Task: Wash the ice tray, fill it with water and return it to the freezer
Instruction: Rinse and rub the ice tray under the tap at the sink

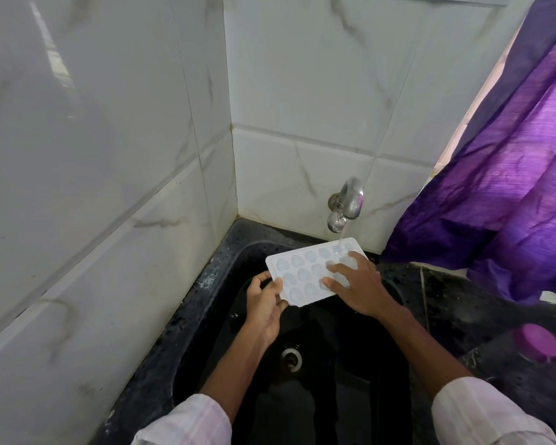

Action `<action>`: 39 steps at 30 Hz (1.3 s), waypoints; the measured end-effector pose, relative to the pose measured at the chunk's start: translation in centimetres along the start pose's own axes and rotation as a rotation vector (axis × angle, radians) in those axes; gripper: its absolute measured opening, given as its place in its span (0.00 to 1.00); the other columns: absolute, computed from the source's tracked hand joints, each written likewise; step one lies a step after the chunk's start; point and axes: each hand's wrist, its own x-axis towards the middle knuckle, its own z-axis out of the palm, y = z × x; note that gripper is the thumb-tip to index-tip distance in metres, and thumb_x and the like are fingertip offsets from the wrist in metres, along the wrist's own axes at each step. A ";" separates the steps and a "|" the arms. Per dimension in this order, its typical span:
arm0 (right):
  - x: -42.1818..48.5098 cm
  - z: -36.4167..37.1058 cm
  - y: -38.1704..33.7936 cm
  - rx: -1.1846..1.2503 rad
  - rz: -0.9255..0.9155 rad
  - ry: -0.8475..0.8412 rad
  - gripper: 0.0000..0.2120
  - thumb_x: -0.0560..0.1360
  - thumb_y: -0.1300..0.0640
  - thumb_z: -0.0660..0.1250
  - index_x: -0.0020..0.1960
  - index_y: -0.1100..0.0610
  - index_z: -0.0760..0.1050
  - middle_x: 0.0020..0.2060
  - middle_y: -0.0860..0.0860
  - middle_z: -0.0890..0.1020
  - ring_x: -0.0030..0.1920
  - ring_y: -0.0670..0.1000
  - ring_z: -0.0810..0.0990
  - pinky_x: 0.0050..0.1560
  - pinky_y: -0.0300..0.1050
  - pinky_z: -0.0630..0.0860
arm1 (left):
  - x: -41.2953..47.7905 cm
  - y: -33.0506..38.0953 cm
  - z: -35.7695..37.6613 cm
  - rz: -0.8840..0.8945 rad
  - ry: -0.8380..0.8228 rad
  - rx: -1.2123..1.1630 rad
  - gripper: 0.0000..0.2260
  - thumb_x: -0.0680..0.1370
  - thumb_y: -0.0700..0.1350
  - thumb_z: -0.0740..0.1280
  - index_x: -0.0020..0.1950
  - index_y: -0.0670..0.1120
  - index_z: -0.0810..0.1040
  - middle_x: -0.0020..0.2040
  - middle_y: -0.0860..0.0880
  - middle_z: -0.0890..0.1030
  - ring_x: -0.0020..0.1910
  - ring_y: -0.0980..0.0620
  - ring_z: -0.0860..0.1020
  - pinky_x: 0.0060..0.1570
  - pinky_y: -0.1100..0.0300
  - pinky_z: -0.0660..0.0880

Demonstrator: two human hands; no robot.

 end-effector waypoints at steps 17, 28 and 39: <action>-0.1 0.1 -0.4 -0.014 0.019 -0.049 0.24 0.77 0.34 0.61 0.70 0.41 0.69 0.78 0.51 0.52 0.78 0.57 0.48 0.76 0.62 0.47 | -0.3 0.0 -0.3 -0.013 0.004 0.013 0.11 0.82 0.34 0.62 0.64 0.40 0.71 0.55 0.40 0.82 0.52 0.43 0.82 0.48 0.48 0.82; -0.1 0.2 -0.5 -0.051 0.027 -0.061 0.26 0.78 0.34 0.59 0.73 0.40 0.65 0.79 0.52 0.50 0.79 0.57 0.46 0.76 0.62 0.46 | -0.6 0.1 -0.2 -0.011 0.002 0.005 0.11 0.81 0.34 0.63 0.63 0.40 0.72 0.56 0.40 0.81 0.52 0.43 0.82 0.49 0.47 0.82; 0.3 0.6 -0.4 -0.035 0.011 -0.040 0.25 0.78 0.37 0.60 0.72 0.45 0.67 0.79 0.49 0.49 0.79 0.55 0.48 0.75 0.64 0.44 | -0.5 0.1 -0.1 -0.019 -0.002 -0.004 0.12 0.82 0.34 0.63 0.65 0.39 0.72 0.56 0.40 0.82 0.51 0.43 0.83 0.48 0.47 0.82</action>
